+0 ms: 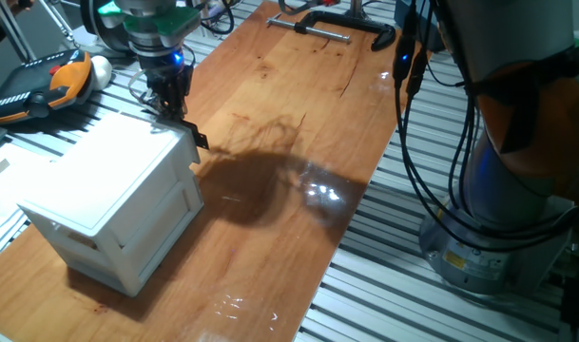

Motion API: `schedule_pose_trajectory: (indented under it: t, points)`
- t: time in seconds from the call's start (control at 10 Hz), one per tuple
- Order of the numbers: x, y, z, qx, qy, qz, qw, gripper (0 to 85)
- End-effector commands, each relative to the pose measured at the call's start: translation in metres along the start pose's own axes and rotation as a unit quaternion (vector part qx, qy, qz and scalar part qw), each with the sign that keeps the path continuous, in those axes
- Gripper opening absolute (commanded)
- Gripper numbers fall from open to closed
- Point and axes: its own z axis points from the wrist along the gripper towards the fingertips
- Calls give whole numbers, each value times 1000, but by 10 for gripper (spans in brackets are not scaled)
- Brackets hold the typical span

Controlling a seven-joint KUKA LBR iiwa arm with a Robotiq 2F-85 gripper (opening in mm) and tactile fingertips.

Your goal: Grasp the handle and open the drawer

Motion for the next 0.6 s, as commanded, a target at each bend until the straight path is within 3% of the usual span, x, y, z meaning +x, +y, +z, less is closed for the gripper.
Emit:
schedule_pose_trajectory:
  t: [0.0, 0.5]
  points:
    - [0, -1, 0, 0, 0, 0, 1000, 7]
    - [-1, -4, 2, 0, -1, -2, 1000, 7]
